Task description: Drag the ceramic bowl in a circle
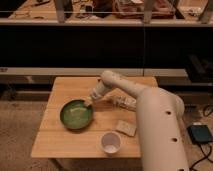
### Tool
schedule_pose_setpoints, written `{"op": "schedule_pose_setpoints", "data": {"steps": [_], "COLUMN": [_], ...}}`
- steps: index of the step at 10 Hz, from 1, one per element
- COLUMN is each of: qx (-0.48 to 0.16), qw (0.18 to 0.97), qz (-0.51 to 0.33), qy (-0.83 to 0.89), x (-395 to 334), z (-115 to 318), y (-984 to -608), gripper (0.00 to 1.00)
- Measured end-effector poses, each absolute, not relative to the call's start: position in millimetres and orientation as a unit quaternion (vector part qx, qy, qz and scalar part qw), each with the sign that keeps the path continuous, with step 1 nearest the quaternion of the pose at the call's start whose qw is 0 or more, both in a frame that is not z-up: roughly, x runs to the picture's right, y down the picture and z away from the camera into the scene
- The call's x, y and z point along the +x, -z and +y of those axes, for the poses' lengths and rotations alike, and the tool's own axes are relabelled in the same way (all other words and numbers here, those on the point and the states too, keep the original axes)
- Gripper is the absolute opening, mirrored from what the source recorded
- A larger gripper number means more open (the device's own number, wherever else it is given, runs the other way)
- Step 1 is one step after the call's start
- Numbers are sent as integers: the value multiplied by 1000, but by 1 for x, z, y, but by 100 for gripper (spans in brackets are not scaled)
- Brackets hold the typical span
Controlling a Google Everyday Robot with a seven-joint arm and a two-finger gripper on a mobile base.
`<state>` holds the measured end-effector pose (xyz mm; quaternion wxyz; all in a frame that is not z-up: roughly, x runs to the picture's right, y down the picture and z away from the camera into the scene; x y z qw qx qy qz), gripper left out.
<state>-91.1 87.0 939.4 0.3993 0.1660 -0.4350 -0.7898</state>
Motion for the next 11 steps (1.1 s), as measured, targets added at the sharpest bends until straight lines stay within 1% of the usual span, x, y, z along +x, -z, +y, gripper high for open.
{"op": "schedule_pose_setpoints", "data": {"steps": [1, 2, 5, 7, 9, 11], "qx": [153, 149, 137, 138, 133, 141], "qw": [415, 420, 428, 416, 389, 358], "qz": [-420, -413, -379, -358, -335, -327], "qy": [792, 794, 809, 824, 848, 863], "x": [-60, -45, 8, 21, 34, 17], "z": [89, 90, 97, 102, 116, 132], "y": [-948, -948, -937, -921, -895, -868], "gripper": [0, 0, 0, 0, 0, 0]}}
